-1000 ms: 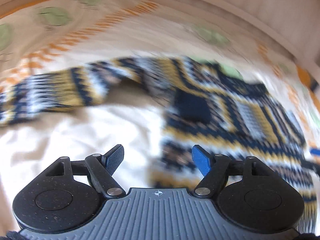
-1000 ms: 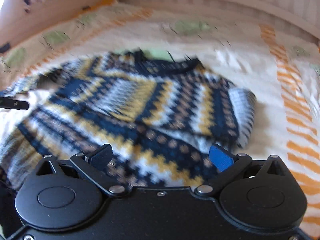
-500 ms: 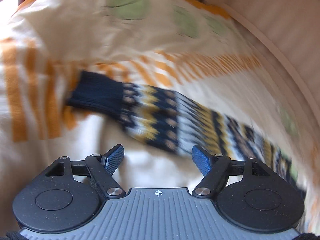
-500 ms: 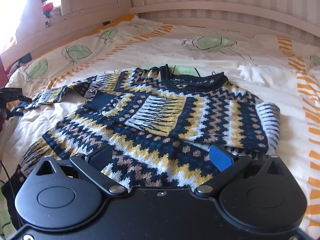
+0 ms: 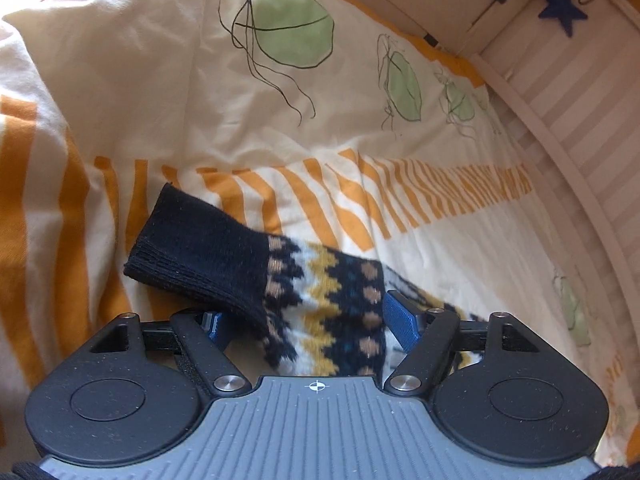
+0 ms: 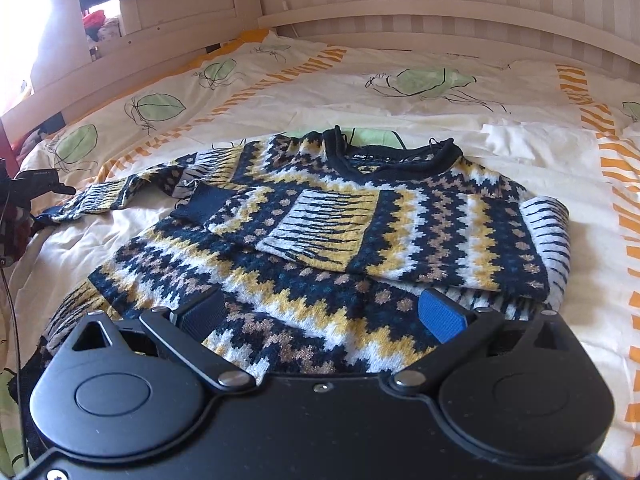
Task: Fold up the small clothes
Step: 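Grasp the other sleeve's navy cuff with the left tool, then lift the sleeve with the left tool, lay it across the body, release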
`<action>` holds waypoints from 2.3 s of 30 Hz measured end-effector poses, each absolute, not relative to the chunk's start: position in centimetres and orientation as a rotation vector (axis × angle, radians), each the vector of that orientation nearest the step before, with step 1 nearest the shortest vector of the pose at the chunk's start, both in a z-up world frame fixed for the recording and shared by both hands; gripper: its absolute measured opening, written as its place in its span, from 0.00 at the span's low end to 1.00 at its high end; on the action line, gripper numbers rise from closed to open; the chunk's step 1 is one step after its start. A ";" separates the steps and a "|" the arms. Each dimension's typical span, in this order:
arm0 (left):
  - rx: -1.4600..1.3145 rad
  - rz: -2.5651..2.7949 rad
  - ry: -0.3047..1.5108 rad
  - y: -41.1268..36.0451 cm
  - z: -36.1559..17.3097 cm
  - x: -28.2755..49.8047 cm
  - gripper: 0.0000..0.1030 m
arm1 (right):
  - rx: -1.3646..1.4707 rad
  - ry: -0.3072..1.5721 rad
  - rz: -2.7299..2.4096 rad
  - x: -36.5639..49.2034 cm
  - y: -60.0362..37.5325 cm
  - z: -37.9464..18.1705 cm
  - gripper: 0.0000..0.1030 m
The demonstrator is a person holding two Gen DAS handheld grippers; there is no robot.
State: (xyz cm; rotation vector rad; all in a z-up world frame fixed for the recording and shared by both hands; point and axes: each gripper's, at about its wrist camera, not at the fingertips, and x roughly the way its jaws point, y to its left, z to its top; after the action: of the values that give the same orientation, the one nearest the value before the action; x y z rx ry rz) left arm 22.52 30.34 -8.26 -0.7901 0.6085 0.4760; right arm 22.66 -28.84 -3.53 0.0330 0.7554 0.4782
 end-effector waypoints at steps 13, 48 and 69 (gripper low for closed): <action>-0.530 0.460 0.573 28.3 -2.9 24.5 0.05 | 0.026 0.761 0.458 22.7 -28.9 -3.7 1.00; -0.114 -0.456 0.738 -15.3 -1.2 35.0 0.10 | 0.200 0.703 0.292 24.3 -34.6 -0.6 1.00; -0.094 -0.522 0.696 -8.3 -1.0 28.7 0.93 | 0.295 0.751 0.183 25.1 -37.1 -2.6 1.00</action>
State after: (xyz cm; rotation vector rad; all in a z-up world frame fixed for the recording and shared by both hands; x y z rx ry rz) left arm 28.66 -8.27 -0.99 -0.0945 0.6960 -0.5223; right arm 25.12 -37.08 -2.61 0.2953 0.7510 0.1826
